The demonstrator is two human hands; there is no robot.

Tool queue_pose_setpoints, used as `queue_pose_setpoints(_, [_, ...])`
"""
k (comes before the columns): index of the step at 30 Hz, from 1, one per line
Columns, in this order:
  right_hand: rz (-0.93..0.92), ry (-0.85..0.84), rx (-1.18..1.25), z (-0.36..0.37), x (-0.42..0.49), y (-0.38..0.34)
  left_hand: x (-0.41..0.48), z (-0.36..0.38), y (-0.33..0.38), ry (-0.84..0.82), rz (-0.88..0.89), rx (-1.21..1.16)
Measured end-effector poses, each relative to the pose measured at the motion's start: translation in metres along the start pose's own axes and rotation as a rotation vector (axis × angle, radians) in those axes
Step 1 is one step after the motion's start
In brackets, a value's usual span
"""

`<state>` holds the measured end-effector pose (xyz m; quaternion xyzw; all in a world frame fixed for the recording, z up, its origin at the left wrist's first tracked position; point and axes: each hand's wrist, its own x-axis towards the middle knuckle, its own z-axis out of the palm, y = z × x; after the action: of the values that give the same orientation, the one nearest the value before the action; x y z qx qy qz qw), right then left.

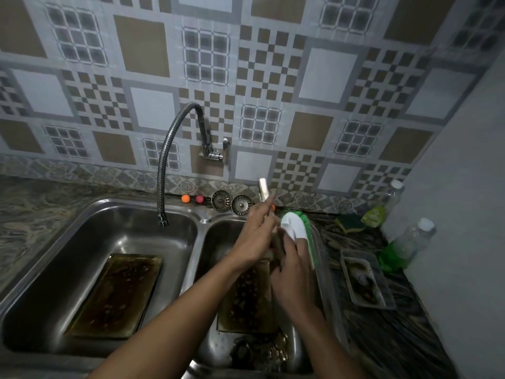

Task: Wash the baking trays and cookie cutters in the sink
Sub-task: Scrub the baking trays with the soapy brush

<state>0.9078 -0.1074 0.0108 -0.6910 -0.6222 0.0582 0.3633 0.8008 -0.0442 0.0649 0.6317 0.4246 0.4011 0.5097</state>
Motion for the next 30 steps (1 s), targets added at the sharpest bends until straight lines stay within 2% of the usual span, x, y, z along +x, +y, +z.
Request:
queue_pose_setpoints(3, [0.130,0.108,0.199,-0.014,-0.002,0.001,-0.008,-0.002,-0.001,-0.006,0.065,-0.040])
queue_pose_setpoints(6, [0.212,0.145,0.379,-0.026,-0.006,0.013,-0.023,-0.014,-0.020,0.190,0.076,0.095])
queue_pose_setpoints(8, [0.313,0.147,0.466,-0.034,-0.008,0.022,-0.033,-0.025,-0.040,0.239,0.022,0.223])
queue_pose_setpoints(10, [0.396,0.157,0.581,-0.041,-0.009,0.029,-0.041,-0.031,-0.055,0.181,-0.007,0.326])
queue_pose_setpoints(16, [0.425,0.144,0.702,-0.038,-0.006,0.048,-0.041,-0.031,-0.074,0.068,-0.054,0.345])
queue_pose_setpoints(22, [0.430,0.078,0.609,-0.023,-0.015,0.037,-0.057,-0.055,-0.081,-0.017,-0.136,0.443])
queue_pose_setpoints(25, [0.443,-0.057,0.551,-0.007,-0.018,0.024,-0.066,-0.086,-0.090,-0.086,-0.230,0.434])
queue_pose_setpoints(30, [0.300,-0.244,0.365,0.052,-0.025,-0.027,-0.090,-0.172,-0.115,-0.151,-0.352,0.494])
